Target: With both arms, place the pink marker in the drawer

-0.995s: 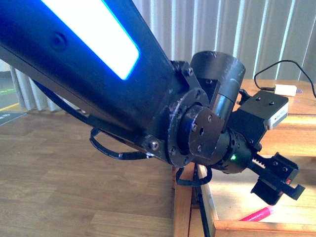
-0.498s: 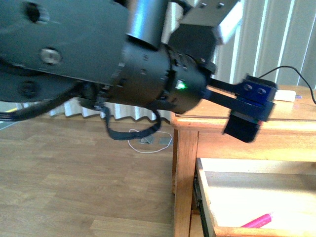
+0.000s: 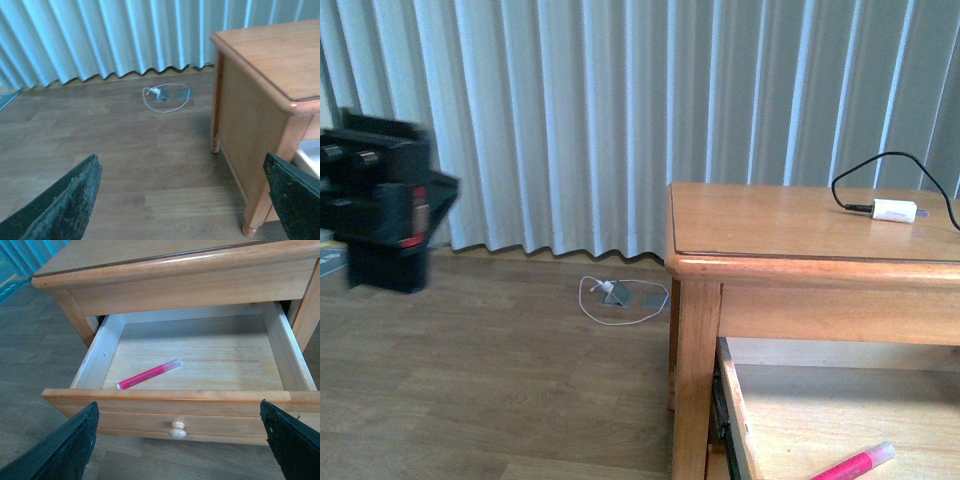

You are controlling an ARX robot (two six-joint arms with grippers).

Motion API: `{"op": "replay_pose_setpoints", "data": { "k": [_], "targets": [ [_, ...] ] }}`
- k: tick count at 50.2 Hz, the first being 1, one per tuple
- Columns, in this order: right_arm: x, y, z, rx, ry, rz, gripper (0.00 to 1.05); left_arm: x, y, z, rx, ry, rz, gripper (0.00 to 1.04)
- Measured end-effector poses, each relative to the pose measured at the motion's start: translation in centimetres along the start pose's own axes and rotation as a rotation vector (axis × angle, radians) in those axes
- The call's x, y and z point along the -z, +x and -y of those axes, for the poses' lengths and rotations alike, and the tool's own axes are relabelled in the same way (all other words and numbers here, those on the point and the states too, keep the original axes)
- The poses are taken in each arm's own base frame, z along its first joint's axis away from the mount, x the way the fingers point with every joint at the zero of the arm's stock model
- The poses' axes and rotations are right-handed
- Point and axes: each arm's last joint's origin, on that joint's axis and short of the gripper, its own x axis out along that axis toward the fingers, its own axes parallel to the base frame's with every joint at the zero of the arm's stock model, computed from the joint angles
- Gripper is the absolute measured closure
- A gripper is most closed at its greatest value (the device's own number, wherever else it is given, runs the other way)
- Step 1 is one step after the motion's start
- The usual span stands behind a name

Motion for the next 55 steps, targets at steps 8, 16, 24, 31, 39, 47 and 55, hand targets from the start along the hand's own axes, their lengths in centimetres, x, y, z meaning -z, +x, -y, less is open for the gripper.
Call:
{"op": "replay_pose_setpoints", "data": {
  "k": [8, 16, 24, 31, 39, 47, 55],
  "targets": [
    [0.0, 0.0, 0.0, 0.000, 0.000, 0.000, 0.08, 2.4, -4.1, -1.8, -0.115, -0.082, -0.034, 0.06],
    [0.0, 0.0, 0.0, 0.000, 0.000, 0.000, 0.08, 2.6, -5.0, -2.2, -0.141, -0.125, -0.014, 0.06],
    [0.0, 0.0, 0.0, 0.000, 0.000, 0.000, 0.08, 2.6, -5.0, -2.2, -0.140, -0.128, -0.014, 0.06],
    [0.0, 0.0, 0.0, 0.000, 0.000, 0.000, 0.08, 2.8, -5.0, -2.3, -0.103, -0.128, 0.005, 0.12],
    [0.0, 0.0, 0.0, 0.000, 0.000, 0.000, 0.08, 5.1, -6.4, -3.3, -0.072, -0.131, 0.017, 0.49],
    [0.0, 0.0, 0.0, 0.000, 0.000, 0.000, 0.08, 6.3, -7.3, -3.8, -0.070, -0.131, 0.021, 0.76],
    [0.0, 0.0, 0.0, 0.000, 0.000, 0.000, 0.08, 7.4, -8.2, -4.4, -0.057, -0.130, 0.021, 1.01]
  ]
}}
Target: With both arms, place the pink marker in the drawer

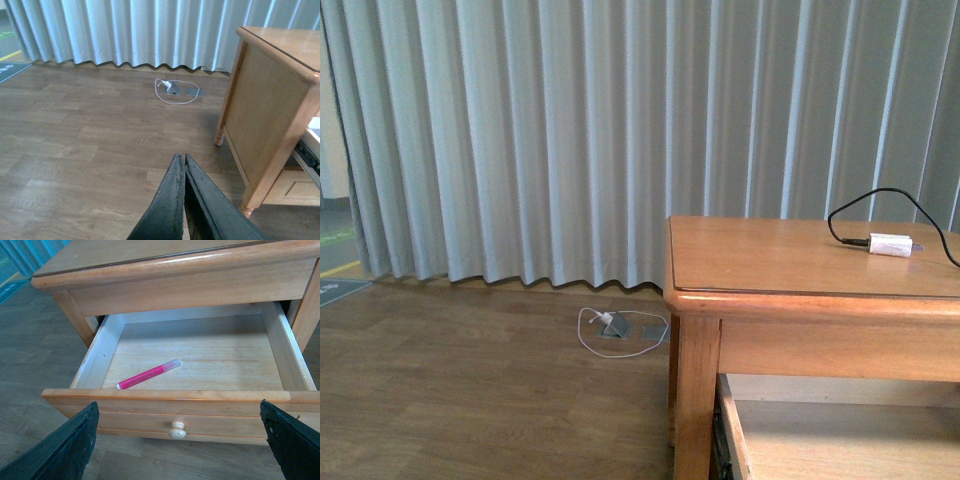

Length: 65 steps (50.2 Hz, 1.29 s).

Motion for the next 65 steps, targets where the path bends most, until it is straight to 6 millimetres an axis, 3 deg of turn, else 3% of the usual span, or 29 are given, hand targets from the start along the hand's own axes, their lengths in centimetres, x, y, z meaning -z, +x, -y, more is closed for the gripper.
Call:
{"op": "replay_pose_setpoints", "data": {
  "k": [6, 26, 65],
  "targets": [
    [0.0, 0.0, 0.0, 0.000, 0.000, 0.000, 0.08, 0.5, -0.5, -0.9, -0.026, 0.001, 0.001, 1.01],
    [0.0, 0.0, 0.0, 0.000, 0.000, 0.000, 0.08, 1.7, -1.6, -0.9, -0.019, 0.002, 0.012, 1.01],
    [0.0, 0.0, 0.0, 0.000, 0.000, 0.000, 0.08, 1.9, -3.6, -0.8, -0.019, 0.002, 0.023, 0.97]
  ]
}}
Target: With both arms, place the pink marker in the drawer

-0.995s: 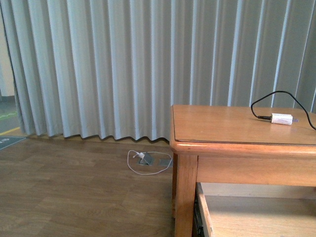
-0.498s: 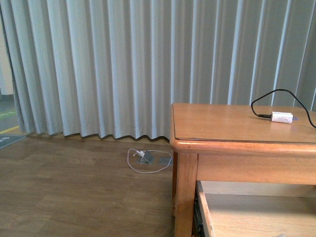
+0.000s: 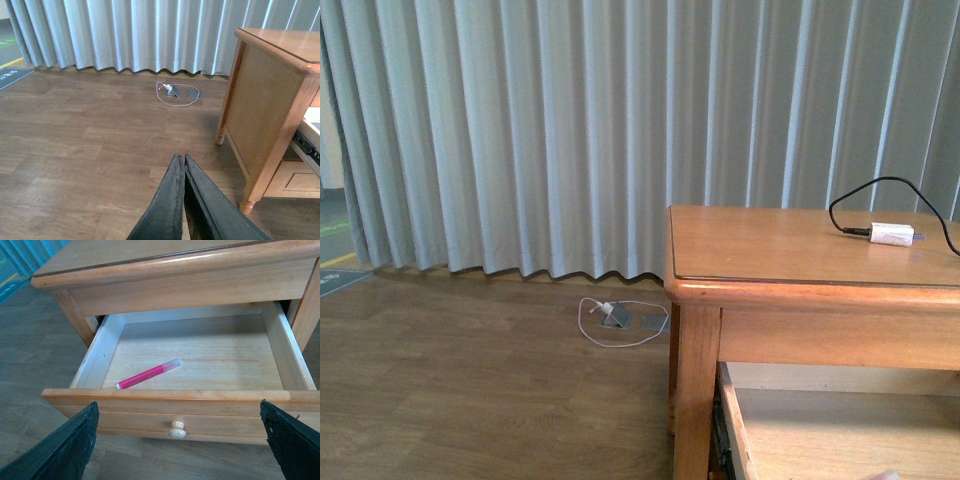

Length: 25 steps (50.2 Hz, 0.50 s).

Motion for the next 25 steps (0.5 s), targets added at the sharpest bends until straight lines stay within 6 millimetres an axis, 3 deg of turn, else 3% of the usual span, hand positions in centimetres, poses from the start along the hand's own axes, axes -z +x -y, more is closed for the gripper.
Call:
{"op": "replay_pose_setpoints", "data": {
  "k": [3, 10, 16, 25],
  "targets": [
    [0.0, 0.0, 0.0, 0.001, 0.000, 0.000, 0.08, 0.0, 0.0, 0.0, 0.000, 0.000, 0.000, 0.87],
    [-0.1, 0.0, -0.3, 0.143, -0.207, 0.059, 0.08, 0.0, 0.0, 0.0, 0.000, 0.000, 0.000, 0.64],
    [1.3, 0.5, -0.5, 0.090, -0.232, -0.119, 0.08, 0.0, 0.0, 0.0, 0.000, 0.000, 0.000, 0.39],
    [2.4, 2.4, 0.0, 0.027, -0.221, -0.343, 0.08, 0.0, 0.0, 0.0, 0.000, 0.000, 0.000, 0.10]
  ]
}}
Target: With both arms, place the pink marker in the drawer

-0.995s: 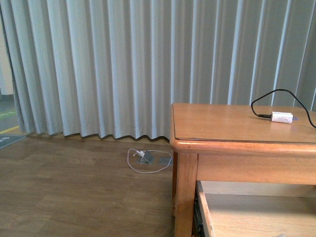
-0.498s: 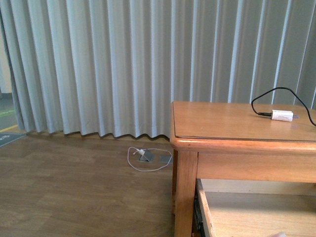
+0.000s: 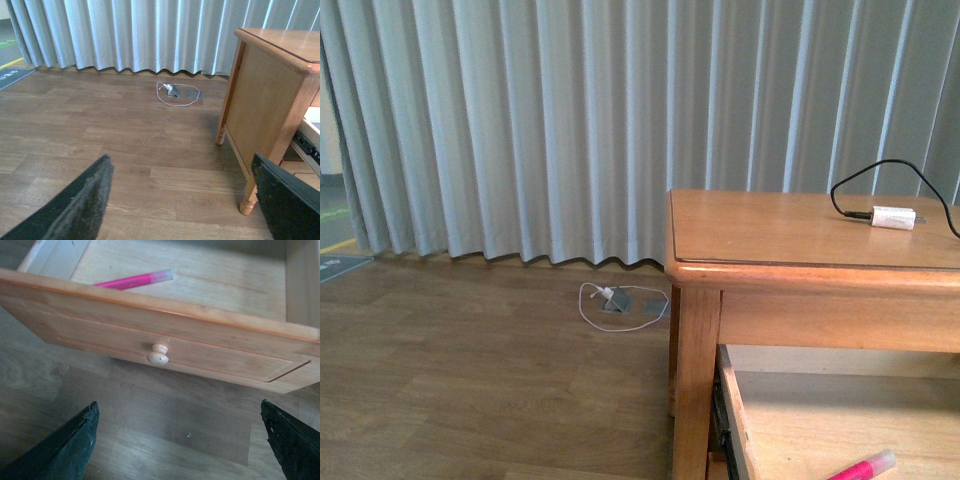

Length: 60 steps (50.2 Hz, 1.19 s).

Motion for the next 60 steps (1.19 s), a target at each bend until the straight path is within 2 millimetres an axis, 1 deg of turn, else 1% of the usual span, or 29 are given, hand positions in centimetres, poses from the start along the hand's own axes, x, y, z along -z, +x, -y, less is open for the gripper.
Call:
{"op": "replay_pose_setpoints", "data": {
  "k": [2, 5, 11, 14, 23, 29, 39, 48, 60],
  "targets": [
    [-0.1, 0.7, 0.1, -0.007, -0.010, -0.027, 0.08, 0.0, 0.0, 0.0, 0.000, 0.000, 0.000, 0.04],
    [-0.2, 1.8, 0.3, -0.005, -0.020, -0.055, 0.08, 0.0, 0.0, 0.0, 0.000, 0.000, 0.000, 0.07],
    [-0.4, 4.2, 0.5, -0.009, -0.018, -0.104, 0.08, 0.0, 0.0, 0.0, 0.000, 0.000, 0.000, 0.06],
    [-0.8, 6.0, 0.4, -0.001, -0.021, -0.121, 0.08, 0.0, 0.0, 0.0, 0.000, 0.000, 0.000, 0.06],
    [-2.0, 9.4, 0.1, 0.025, 0.005, -0.099, 0.08, 0.0, 0.0, 0.0, 0.000, 0.000, 0.000, 0.06],
    [-2.4, 11.2, 0.0, 0.045, 0.032, -0.096, 0.08, 0.0, 0.0, 0.0, 0.000, 0.000, 0.000, 0.06],
    [-4.3, 15.1, 0.0, 0.077, 0.088, 0.010, 0.08, 0.0, 0.0, 0.0, 0.000, 0.000, 0.000, 0.06],
    [-5.4, 18.8, 0.1, 0.108, 0.130, 0.127, 0.08, 0.0, 0.0, 0.0, 0.000, 0.000, 0.000, 0.06],
    [-6.5, 21.3, 0.3, 0.126, 0.165, 0.228, 0.08, 0.0, 0.0, 0.0, 0.000, 0.000, 0.000, 0.06]
  ]
}}
